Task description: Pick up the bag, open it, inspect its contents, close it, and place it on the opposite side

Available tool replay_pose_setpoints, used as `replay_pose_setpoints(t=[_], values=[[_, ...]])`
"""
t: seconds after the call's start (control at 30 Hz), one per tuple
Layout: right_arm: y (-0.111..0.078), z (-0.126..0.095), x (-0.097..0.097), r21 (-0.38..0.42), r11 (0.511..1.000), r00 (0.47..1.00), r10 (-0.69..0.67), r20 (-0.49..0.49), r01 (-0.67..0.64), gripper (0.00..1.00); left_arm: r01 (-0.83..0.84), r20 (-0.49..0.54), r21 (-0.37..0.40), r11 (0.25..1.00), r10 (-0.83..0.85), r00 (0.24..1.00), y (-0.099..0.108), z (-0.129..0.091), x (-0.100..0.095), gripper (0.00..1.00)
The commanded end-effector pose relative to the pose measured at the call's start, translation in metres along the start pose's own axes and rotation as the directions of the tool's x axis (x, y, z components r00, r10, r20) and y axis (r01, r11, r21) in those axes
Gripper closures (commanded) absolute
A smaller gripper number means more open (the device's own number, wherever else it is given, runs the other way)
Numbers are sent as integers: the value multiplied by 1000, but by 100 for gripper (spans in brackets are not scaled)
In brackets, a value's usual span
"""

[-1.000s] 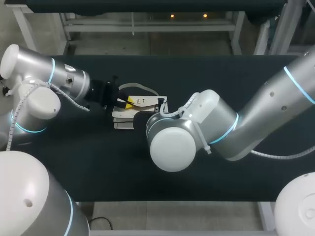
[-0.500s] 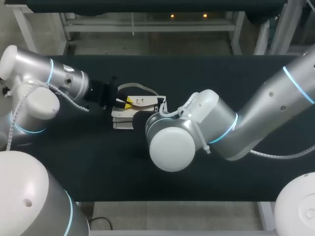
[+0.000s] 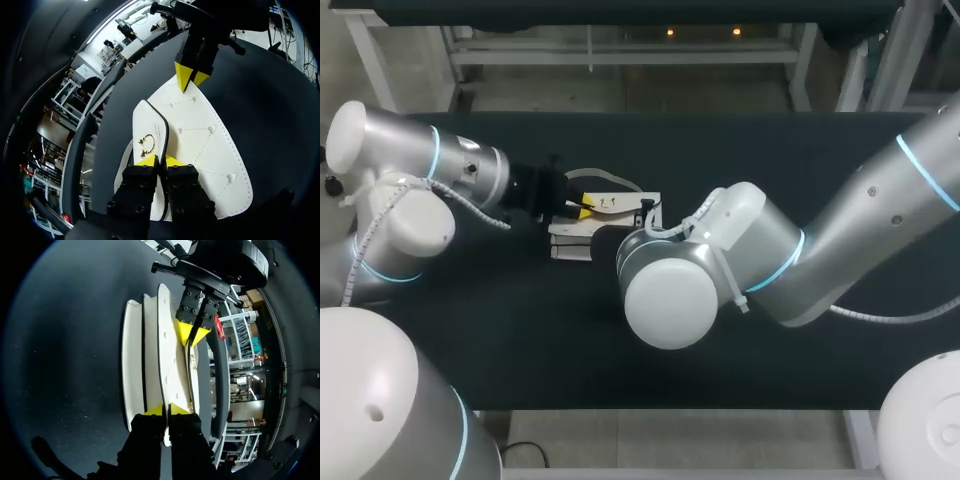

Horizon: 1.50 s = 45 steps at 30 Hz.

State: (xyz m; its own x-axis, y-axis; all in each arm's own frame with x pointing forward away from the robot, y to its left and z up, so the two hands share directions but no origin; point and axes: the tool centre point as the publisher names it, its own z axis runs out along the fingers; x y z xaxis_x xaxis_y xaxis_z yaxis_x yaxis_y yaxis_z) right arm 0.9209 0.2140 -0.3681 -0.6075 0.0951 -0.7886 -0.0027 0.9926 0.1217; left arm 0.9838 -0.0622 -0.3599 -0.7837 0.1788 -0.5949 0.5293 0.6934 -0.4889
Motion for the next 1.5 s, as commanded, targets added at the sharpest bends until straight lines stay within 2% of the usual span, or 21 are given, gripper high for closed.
replay_pose_setpoints(t=[0.03,0.1,0.2,0.23,0.27,0.6,0.8,0.87,0.9,0.93,0.97,1.0,1.13,1.2,1.23,1.27,1.3,1.5], values=[[-4,0,4,-35,999,999,1,51,1,100,-7,12,28,1000,7,1000,1,-9,1,60],[-4,0,4,-35,999,999,1,51,1,100,-16,13,34,999,15,1000,-3,-9,0,62],[-4,0,4,-35,999,999,1,51,1,100,-28,2,41,999,28,1000,-7,-5,0,73],[-4,0,4,-35,999,999,1,51,1,100,-32,-3,41,999,33,999,-8,-3,0,80],[-4,0,4,-35,999,999,1,51,1,100,-40,-10,41,998,40,999,-9,-2,0,100],[-4,0,4,-35,999,999,1,51,1,100,-52,-39,62,997,54,998,9,-11,9,100],[-4,0,4,-35,999,999,1,51,1,100,-49,-46,71,996,52,998,6,-8,8,100],[-4,0,4,-35,999,999,1,51,1,100,-45,-39,74,996,48,998,2,-8,6,75],[-4,0,4,-35,999,999,1,51,1,100,-44,-31,77,996,46,998,-1,-9,4,36],[-4,0,4,-35,999,999,1,51,1,100,-41,-26,81,996,43,999,-2,-11,3,25],[-4,0,4,-35,999,999,1,51,1,100,-36,-18,81,996,38,999,-4,-12,2,4],[-4,0,4,-35,999,999,1,51,1,100,-34,-12,80,996,35,999,-6,-15,1,0],[-3,-1,3,-38,999,998,-1,55,3,100,-22,8,81,996,22,1000,-16,-24,-4,0],[-3,-4,0,-43,999,998,-5,60,7,90,-20,19,74,997,19,1000,-21,-30,-4,0],[-3,-5,-1,-43,999,998,-5,60,7,78,-17,22,72,997,15,1000,-23,-32,-5,0],[-2,-7,-2,-46,999,998,-6,60,9,58,-16,23,73,997,14,1000,-26,-36,-5,0],[-2,-8,-3,-46,999,998,-7,59,10,0,-6,30,64,998,5,1000,-27,-38,-5,0],[-3,-22,-12,-65,998,1000,-8,29,10,0,30,27,68,997,-32,999,-34,-57,-5,0]])
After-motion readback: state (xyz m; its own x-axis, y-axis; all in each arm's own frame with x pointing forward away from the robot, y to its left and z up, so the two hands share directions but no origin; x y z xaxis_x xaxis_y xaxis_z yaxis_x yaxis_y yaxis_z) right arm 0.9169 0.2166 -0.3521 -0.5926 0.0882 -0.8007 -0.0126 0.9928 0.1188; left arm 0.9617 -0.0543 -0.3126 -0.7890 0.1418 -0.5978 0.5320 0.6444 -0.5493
